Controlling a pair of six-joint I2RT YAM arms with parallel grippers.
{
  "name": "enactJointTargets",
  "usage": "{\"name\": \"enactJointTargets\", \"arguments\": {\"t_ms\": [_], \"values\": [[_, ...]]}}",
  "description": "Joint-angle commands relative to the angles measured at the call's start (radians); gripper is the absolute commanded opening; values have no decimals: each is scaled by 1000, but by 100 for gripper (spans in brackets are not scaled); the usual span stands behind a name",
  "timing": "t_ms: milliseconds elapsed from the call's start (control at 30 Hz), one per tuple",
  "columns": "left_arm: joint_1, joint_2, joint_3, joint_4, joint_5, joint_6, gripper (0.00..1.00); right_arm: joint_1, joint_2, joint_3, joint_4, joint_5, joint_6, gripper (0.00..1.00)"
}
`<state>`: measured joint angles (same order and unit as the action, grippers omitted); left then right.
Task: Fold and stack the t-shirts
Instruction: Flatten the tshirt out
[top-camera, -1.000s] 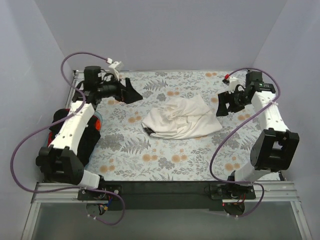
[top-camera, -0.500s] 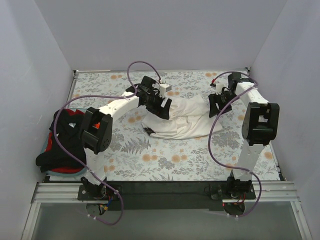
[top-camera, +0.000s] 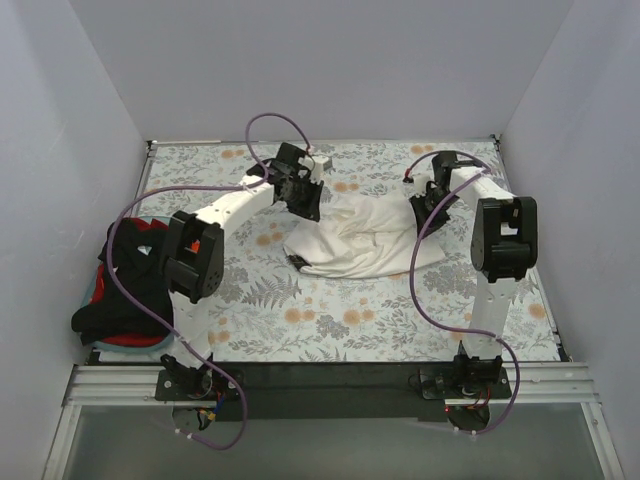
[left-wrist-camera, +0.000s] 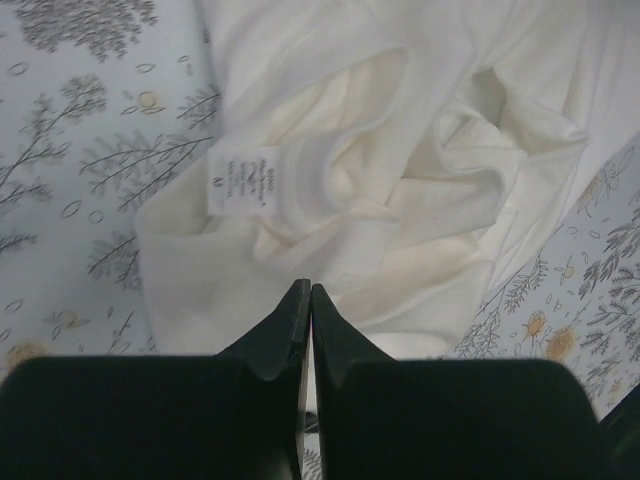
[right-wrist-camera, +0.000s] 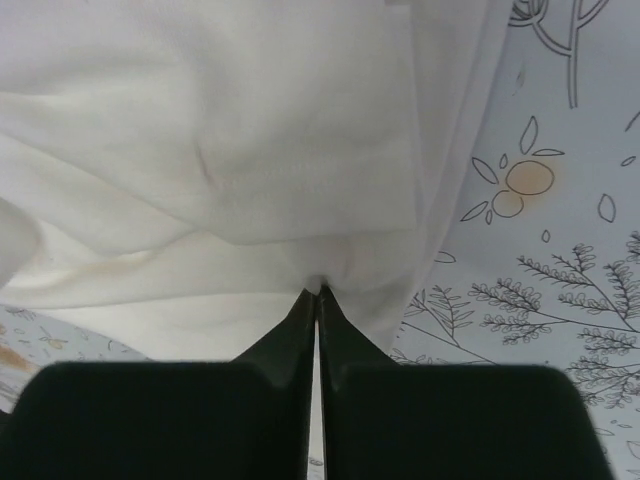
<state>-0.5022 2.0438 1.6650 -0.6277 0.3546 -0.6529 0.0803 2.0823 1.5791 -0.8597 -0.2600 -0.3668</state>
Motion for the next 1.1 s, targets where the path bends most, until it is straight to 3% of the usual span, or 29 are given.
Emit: {"name": "enactJointTargets", "arguments": {"t_ms": [0, 167, 433, 633, 667, 700, 733, 800, 833, 867, 967, 1067], "values": [[109, -183, -33, -15, 33, -42, 0, -10, -11, 32, 14, 50, 14, 1], [237, -293, -115, -104, 46, -13, 0, -27, -135, -39, 10, 44, -38, 1], [414, -433, -415, -172, -83, 61, 0, -39, -450, -486, 24, 153, -268, 1], [438, -412, -499, -265, -83, 174, 0, -45, -534, -568, -16, 147, -369, 1], [439, -415, -495, -273, -86, 202, 10, -45, -534, -539, -45, 99, -385, 1], [439, -427, -479, -276, -54, 217, 41, -47, -533, -521, -85, 82, -397, 1], [441, -435, -459, -282, -17, 229, 61, -45, -533, -499, -102, 70, -394, 17], [442, -459, -375, -279, 117, 246, 78, -45, -536, -415, -122, 10, -385, 31], [438, -462, -348, -276, 166, 251, 80, -45, -536, -387, -121, -8, -376, 49], [430, -459, -294, -271, 223, 271, 81, -45, -531, -339, -122, -54, -370, 53], [332, -410, -228, -242, 297, 294, 81, -42, -473, -269, -119, -106, -321, 56], [210, -337, -203, -141, 267, 277, 76, -37, -363, -164, -121, -134, -252, 50]]}}
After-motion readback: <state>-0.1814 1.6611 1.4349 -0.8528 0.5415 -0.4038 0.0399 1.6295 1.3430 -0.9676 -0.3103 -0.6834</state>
